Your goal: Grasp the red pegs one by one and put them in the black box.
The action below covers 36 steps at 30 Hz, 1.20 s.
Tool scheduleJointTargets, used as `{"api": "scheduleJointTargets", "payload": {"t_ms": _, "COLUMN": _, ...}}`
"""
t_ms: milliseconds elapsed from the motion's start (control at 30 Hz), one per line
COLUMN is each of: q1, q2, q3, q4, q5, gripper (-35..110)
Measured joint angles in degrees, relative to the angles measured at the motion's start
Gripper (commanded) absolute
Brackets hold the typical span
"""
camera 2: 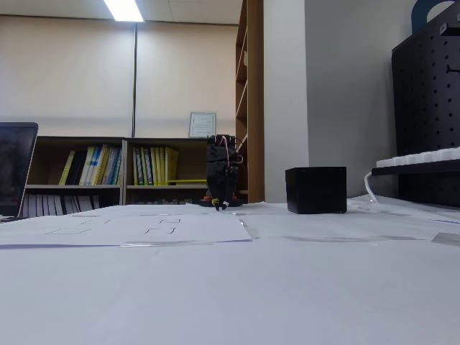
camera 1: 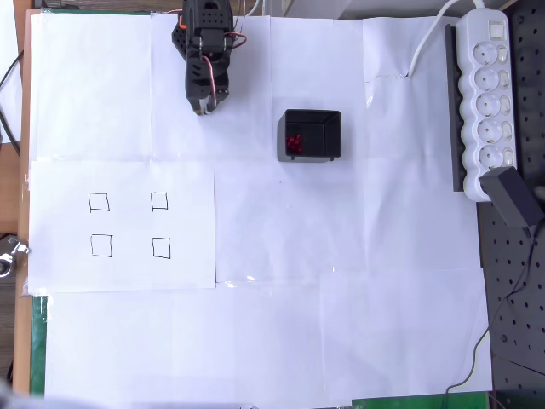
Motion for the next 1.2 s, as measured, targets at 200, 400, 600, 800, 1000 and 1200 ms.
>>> {"api": "scheduleJointTargets", "payload": {"t_ms": 200, "q1": 0.4, "q2": -1.3, "q3": 0.0, "q4": 1.2, "q5": -0.3, "gripper": 0}}
{"api": "scheduleJointTargets", "payload": {"t_ms": 400, "q1": 0.4, "q2": -1.3, "q3": 0.0, "q4": 1.2, "q5": -0.3, "gripper": 0}}
{"api": "scheduleJointTargets", "payload": {"t_ms": 600, "q1": 0.4, "q2": -1.3, "q3": 0.0, "q4": 1.2, "q5": -0.3, "gripper": 0}}
{"api": "scheduleJointTargets", "payload": {"t_ms": 800, "q1": 0.4, "q2": -1.3, "q3": 0.0, "q4": 1.2, "q5": -0.3, "gripper": 0}}
{"api": "scheduleJointTargets", "payload": {"t_ms": 1000, "q1": 0.4, "q2": -1.3, "q3": 0.0, "q4": 1.2, "q5": -0.3, "gripper": 0}}
{"api": "scheduleJointTargets", "payload": {"t_ms": 1200, "q1": 0.4, "q2": -1.3, "q3": 0.0, "q4": 1.3, "q5": -0.3, "gripper": 0}}
